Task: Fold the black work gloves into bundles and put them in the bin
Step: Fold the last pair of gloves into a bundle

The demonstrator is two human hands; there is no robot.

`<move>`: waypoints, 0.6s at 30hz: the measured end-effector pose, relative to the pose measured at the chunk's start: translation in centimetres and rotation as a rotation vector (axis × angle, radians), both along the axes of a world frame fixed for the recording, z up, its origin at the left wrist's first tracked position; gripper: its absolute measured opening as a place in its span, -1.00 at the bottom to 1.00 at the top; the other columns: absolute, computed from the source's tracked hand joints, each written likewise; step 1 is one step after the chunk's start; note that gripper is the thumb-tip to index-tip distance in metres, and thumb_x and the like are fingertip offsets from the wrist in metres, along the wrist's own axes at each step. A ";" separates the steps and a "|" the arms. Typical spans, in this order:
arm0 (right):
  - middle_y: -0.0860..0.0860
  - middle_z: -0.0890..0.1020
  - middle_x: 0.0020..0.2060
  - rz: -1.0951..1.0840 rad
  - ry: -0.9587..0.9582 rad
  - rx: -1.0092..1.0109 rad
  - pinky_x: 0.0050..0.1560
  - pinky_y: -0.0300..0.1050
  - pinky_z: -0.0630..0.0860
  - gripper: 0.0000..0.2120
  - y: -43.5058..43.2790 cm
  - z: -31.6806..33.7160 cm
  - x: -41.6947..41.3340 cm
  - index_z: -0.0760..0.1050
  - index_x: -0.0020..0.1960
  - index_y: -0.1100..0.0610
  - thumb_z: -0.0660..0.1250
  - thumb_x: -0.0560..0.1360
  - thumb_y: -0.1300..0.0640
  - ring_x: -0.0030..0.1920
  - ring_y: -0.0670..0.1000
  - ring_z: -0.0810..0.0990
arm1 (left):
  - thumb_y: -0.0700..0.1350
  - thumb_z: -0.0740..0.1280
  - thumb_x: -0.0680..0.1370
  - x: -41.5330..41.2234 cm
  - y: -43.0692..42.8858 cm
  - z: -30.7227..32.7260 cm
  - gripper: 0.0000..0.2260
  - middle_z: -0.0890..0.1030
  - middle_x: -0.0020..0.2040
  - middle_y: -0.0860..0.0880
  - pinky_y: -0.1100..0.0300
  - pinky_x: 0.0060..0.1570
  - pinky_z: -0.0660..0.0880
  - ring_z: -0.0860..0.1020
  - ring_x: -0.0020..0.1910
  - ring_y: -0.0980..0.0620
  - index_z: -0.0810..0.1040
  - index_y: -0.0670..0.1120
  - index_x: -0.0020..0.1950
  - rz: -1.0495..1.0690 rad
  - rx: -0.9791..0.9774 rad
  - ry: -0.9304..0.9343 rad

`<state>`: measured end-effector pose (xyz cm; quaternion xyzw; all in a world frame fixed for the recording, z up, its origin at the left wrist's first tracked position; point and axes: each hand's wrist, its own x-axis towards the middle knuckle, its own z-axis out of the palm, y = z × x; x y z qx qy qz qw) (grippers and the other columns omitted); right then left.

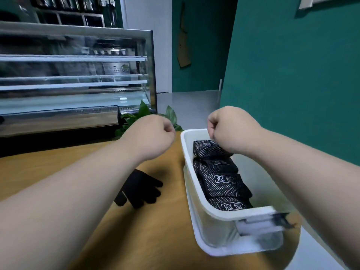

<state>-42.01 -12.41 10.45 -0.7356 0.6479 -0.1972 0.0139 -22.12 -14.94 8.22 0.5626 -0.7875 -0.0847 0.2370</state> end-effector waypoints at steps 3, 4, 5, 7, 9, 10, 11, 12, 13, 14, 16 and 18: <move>0.08 0.60 -0.34 0.095 -0.035 0.024 -0.28 -0.11 0.47 -0.78 3.2 0.0 4.4 0.55 -0.27 0.16 0.15 0.41 0.29 -0.26 0.11 0.54 | 0.01 0.32 0.54 3.9 3.5 -1.5 -0.86 0.63 -0.20 0.15 0.22 -0.21 0.44 0.55 -0.19 0.17 0.64 0.06 -0.15 0.088 0.083 0.097; 0.05 0.61 -0.35 0.126 -0.036 0.042 -0.24 -0.11 0.51 -0.79 4.0 -0.2 5.9 0.55 -0.28 0.14 0.16 0.41 0.27 -0.23 0.10 0.56 | 0.02 0.32 0.54 5.3 4.7 -2.2 -0.86 0.63 -0.22 0.15 0.21 -0.18 0.46 0.56 -0.20 0.15 0.64 0.06 -0.17 0.119 0.110 0.126; 0.04 0.61 -0.34 0.154 -0.028 0.061 -0.20 -0.11 0.56 -0.80 4.8 -0.4 7.4 0.55 -0.28 0.13 0.18 0.43 0.25 -0.21 0.10 0.57 | 0.02 0.32 0.54 6.5 5.8 -2.8 -0.85 0.63 -0.25 0.13 0.22 -0.21 0.47 0.56 -0.22 0.13 0.64 0.05 -0.18 0.146 0.132 0.147; 0.04 0.62 -0.32 0.232 0.010 0.090 -0.16 -0.07 0.59 -0.82 5.9 -1.3 10.6 0.55 -0.26 0.14 0.21 0.45 0.21 -0.19 0.11 0.58 | 0.02 0.30 0.56 9.5 8.6 -4.3 -0.83 0.63 -0.30 0.12 0.25 -0.31 0.43 0.56 -0.29 0.16 0.63 0.04 -0.17 0.205 0.173 0.156; 0.04 0.60 -0.33 0.281 0.047 0.126 -0.22 -0.10 0.56 -0.80 6.6 -2.6 13.0 0.52 -0.27 0.15 0.21 0.49 0.15 -0.21 0.13 0.56 | 0.06 0.30 0.56 11.8 10.6 -6.0 -0.82 0.62 -0.35 0.13 0.22 -0.33 0.43 0.54 -0.34 0.17 0.62 0.07 -0.18 0.259 0.196 0.159; 0.03 0.58 -0.35 0.301 0.062 0.156 -0.29 -0.13 0.51 -0.77 6.8 -3.3 14.3 0.50 -0.28 0.15 0.20 0.50 0.13 -0.23 0.12 0.55 | 0.08 0.31 0.56 13.1 11.6 -6.9 -0.82 0.63 -0.33 0.13 0.21 -0.30 0.45 0.54 -0.34 0.17 0.62 0.08 -0.18 0.290 0.200 0.168; 0.01 0.56 -0.36 0.317 0.077 0.185 -0.33 -0.13 0.45 -0.76 6.9 -4.2 15.4 0.49 -0.29 0.14 0.19 0.51 0.11 -0.24 0.12 0.53 | 0.09 0.32 0.55 14.2 12.4 -7.7 -0.83 0.64 -0.31 0.11 0.20 -0.26 0.47 0.55 -0.31 0.16 0.62 0.08 -0.17 0.319 0.202 0.179; 0.00 0.56 -0.35 0.335 0.086 0.217 -0.33 -0.12 0.44 -0.76 6.9 -5.0 16.6 0.49 -0.29 0.13 0.19 0.51 0.09 -0.23 0.11 0.53 | 0.09 0.33 0.55 15.3 13.0 -8.5 -0.83 0.64 -0.28 0.10 0.21 -0.22 0.47 0.56 -0.28 0.16 0.62 0.07 -0.16 0.349 0.203 0.188; -0.02 0.58 -0.32 0.347 0.094 0.248 -0.28 -0.11 0.47 -0.76 6.9 -5.9 17.6 0.50 -0.27 0.11 0.20 0.51 0.06 -0.20 0.10 0.54 | 0.10 0.33 0.54 16.3 13.5 -9.3 -0.84 0.64 -0.28 0.10 0.21 -0.20 0.47 0.56 -0.26 0.16 0.62 0.08 -0.16 0.373 0.202 0.203; -0.03 0.60 -0.29 0.354 0.104 0.278 -0.22 -0.10 0.51 -0.76 6.7 -6.7 18.5 0.52 -0.25 0.09 0.22 0.52 0.01 -0.17 0.07 0.56 | 0.10 0.34 0.54 17.3 13.9 -10.0 -0.85 0.63 -0.28 0.11 0.21 -0.18 0.48 0.56 -0.24 0.15 0.61 0.08 -0.16 0.391 0.201 0.223; -0.06 0.62 -0.24 0.350 0.129 0.324 -0.15 -0.08 0.57 -0.76 6.1 -8.2 19.9 0.56 -0.19 0.06 0.24 0.52 -0.04 -0.15 0.02 0.57 | 0.09 0.34 0.53 18.8 14.5 -11.3 -0.86 0.62 -0.26 0.14 0.22 -0.15 0.47 0.54 -0.23 0.17 0.62 0.09 -0.16 0.403 0.196 0.248; -0.08 0.62 -0.22 0.339 0.143 0.360 -0.13 -0.06 0.58 -0.78 4.9 -9.7 21.0 0.56 -0.18 0.02 0.25 0.53 -0.06 -0.16 -0.03 0.57 | 0.06 0.35 0.54 20.3 14.7 -12.6 -0.87 0.60 -0.20 0.16 0.25 -0.13 0.42 0.53 -0.19 0.20 0.62 0.07 -0.16 0.398 0.170 0.251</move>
